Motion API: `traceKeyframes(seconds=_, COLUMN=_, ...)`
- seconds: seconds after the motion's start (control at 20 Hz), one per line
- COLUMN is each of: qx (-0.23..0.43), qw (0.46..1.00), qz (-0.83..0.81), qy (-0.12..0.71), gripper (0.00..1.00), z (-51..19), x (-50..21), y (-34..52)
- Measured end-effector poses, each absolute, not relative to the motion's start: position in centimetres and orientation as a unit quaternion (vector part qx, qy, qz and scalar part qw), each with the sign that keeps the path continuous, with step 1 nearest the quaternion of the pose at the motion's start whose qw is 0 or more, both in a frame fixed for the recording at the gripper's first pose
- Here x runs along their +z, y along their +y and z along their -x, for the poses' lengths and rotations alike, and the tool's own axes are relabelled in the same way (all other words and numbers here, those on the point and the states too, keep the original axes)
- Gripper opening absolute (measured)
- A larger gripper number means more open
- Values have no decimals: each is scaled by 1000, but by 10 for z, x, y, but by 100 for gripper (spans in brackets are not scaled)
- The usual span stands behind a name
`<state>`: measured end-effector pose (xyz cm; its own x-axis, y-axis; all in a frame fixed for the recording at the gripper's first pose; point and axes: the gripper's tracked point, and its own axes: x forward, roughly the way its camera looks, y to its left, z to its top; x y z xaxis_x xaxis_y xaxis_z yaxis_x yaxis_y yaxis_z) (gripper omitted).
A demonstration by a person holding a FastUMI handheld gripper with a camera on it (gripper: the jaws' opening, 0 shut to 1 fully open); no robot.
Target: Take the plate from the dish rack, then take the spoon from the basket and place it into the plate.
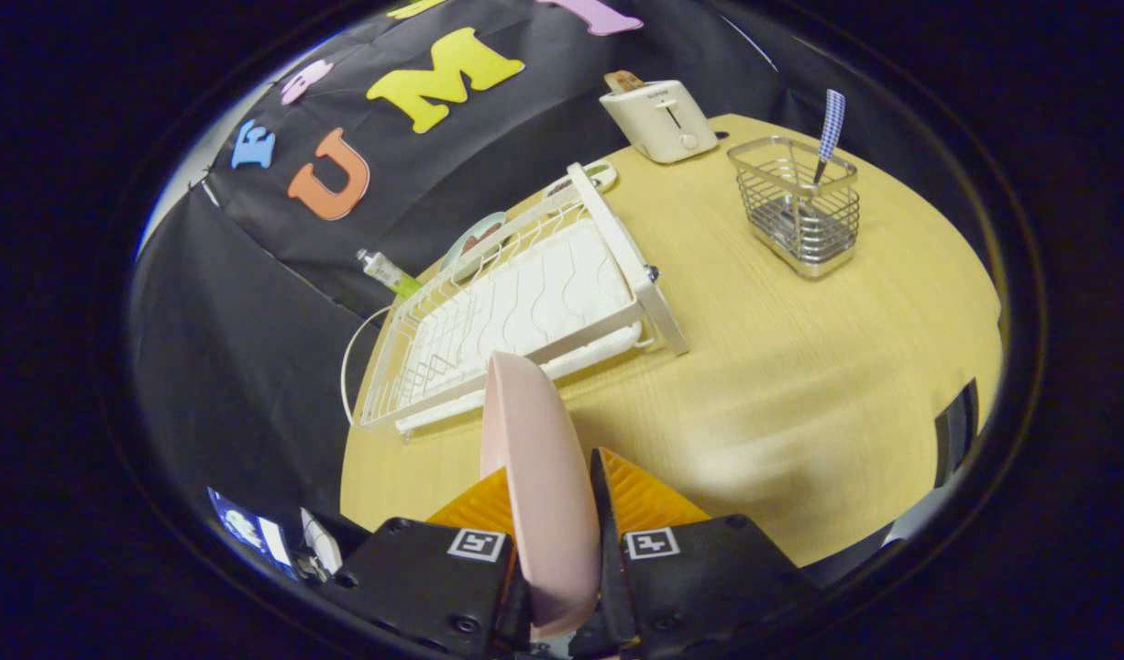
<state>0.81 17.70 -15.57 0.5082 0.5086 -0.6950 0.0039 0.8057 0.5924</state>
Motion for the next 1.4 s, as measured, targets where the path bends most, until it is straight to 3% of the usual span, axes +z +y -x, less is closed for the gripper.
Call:
traceKeyframes(seconds=0.3, qx=169, qw=814, qz=-297, qy=470, gripper=36, z=-7, x=-163, y=182)
traceKeyframes(seconds=0.6, qx=166, qw=820, qz=-294, qy=463, gripper=46, z=-13, x=-173, y=182)
traceKeyframes(seconds=0.9, qx=161, qw=875, qz=-238, qy=390, gripper=53, z=-19, x=-146, y=164)
traceKeyframes(seconds=1.1, qx=131, qw=928, qz=-166, qy=307, gripper=69, z=-21, x=-116, y=133)
traceKeyframes(seconds=1.35, qx=96, qw=971, qz=-82, qy=202, gripper=100, z=-10, x=-84, y=89)
traceKeyframes(seconds=1.4, qx=94, qw=975, qz=-77, qy=186, gripper=100, z=-6, x=-79, y=79)
